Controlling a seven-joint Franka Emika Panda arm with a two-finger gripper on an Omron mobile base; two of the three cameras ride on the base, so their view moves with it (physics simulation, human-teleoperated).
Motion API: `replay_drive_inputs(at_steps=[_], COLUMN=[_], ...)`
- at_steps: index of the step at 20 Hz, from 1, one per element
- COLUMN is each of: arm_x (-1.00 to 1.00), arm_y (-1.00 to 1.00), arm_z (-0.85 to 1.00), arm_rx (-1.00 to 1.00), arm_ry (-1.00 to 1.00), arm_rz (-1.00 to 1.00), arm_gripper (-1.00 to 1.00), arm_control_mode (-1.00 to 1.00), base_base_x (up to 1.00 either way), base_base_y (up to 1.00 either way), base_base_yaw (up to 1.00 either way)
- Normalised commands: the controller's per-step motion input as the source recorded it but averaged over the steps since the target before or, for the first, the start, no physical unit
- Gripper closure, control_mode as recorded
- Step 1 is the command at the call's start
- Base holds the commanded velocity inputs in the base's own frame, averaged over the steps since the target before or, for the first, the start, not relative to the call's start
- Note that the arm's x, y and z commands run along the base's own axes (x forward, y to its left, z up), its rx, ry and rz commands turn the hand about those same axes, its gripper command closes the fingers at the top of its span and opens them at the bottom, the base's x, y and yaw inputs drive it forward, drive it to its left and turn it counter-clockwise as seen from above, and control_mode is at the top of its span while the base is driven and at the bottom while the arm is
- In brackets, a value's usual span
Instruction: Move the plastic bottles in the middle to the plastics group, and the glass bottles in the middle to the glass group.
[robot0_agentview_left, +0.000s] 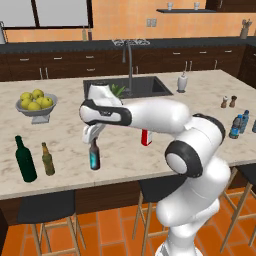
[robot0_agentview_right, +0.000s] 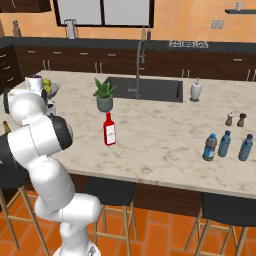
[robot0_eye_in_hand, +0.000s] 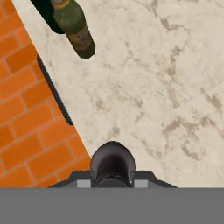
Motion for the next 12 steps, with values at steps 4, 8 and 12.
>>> replay_drive_inputs(at_steps=[4, 8, 12], arm_x=[0.04, 0.16, 0.22], arm_y=[0.93, 0.67, 0.48], arm_z=[-0.01, -0.13, -0.23], arm_rx=[0.00, 0.00, 0.01], arm_ry=[0.00, -0.04, -0.08], arm_rz=[0.13, 0.12, 0.11], arm_gripper=[1.00, 1.00, 1.00], arm_control_mode=[-1.00, -1.00, -1.00], base_base_x=[0.00, 0.00, 0.00], base_base_y=[0.00, 0.00, 0.00], base_base_yaw=[0.00, 0.00, 0.00])
